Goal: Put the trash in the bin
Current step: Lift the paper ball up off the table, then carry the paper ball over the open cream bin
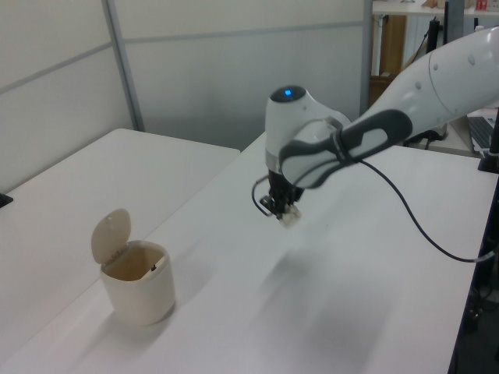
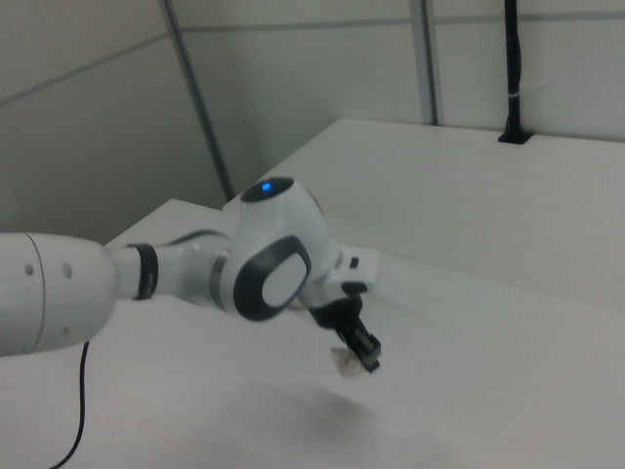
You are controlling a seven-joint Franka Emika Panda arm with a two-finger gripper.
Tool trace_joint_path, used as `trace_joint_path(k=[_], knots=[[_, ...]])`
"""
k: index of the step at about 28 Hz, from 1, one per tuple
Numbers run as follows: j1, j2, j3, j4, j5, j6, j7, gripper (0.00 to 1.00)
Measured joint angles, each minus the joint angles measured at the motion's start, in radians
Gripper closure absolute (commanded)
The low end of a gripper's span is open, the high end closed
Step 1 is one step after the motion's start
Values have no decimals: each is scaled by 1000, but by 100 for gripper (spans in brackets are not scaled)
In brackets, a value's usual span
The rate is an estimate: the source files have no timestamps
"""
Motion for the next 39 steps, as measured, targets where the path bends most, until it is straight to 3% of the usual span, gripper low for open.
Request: trace_joint_path(k=[4,6,13,23,26,32,33,34,35,37,38,39], knots=[[39,0,16,91,76,-37,28,100],[64,1,22,117,87,-41,65,100],[171,43,27,203,88,-42,224,100],[257,153,29,349,85,27,339,100],[276,177,29,367,60,71,382,100],[302,251,29,427,-60,107,517,99],[307,270,29,445,-80,116,544,93],[310,282,29,455,-91,123,557,79],[312,295,29,466,-101,133,573,59],[316,317,29,484,-121,153,599,8],[317,326,29,491,-130,161,611,0],[319,336,29,499,-138,168,626,0]])
